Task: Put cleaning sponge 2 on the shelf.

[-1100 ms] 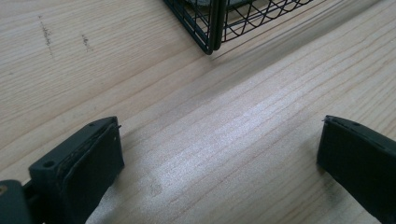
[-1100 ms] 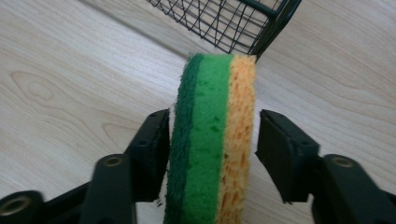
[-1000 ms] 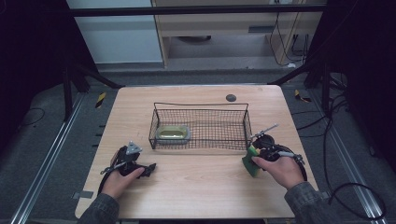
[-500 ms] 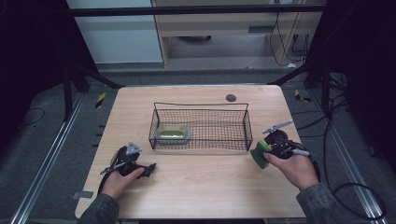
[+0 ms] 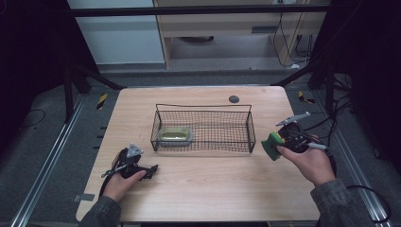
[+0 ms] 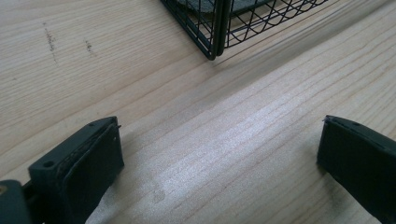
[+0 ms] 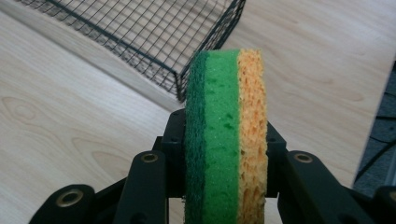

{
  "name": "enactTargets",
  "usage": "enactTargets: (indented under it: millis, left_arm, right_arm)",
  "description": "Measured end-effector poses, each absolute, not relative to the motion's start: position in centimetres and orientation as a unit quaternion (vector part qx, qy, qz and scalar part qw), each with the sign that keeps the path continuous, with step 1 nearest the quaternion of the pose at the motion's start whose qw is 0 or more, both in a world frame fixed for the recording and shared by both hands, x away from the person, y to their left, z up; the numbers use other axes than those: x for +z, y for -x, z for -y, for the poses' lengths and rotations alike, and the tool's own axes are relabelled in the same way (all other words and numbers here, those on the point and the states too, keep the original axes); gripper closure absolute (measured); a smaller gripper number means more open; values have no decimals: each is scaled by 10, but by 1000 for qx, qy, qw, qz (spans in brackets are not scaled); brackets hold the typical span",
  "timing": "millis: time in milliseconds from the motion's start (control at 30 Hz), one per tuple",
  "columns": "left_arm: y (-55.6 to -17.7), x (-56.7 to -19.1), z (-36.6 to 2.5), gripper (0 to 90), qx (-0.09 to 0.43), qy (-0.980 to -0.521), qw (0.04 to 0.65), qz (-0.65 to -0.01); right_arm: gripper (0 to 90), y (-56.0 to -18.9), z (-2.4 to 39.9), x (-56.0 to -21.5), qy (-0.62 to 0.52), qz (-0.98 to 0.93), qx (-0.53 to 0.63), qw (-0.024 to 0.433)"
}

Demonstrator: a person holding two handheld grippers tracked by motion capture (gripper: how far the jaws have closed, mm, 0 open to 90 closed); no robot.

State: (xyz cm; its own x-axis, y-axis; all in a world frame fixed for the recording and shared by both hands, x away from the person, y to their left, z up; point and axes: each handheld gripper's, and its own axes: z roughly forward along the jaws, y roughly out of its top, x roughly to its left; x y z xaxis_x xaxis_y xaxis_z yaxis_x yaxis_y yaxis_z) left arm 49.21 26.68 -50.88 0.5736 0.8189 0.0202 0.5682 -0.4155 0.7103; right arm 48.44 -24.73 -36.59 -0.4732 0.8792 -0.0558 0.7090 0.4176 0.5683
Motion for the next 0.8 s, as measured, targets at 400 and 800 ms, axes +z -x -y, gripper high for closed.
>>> enactTargets:
  millis: [400,800]
  left_arm:
    - [-492,-509,-267,0,186,-820,337,-423]
    - [-492,-509,-267,0,186,-820,337,-423]
  right_arm:
    - [647,-511,251,-332,-458,-825,246,220]
    - [647,-541,231,-300,-434,-821,270,253]
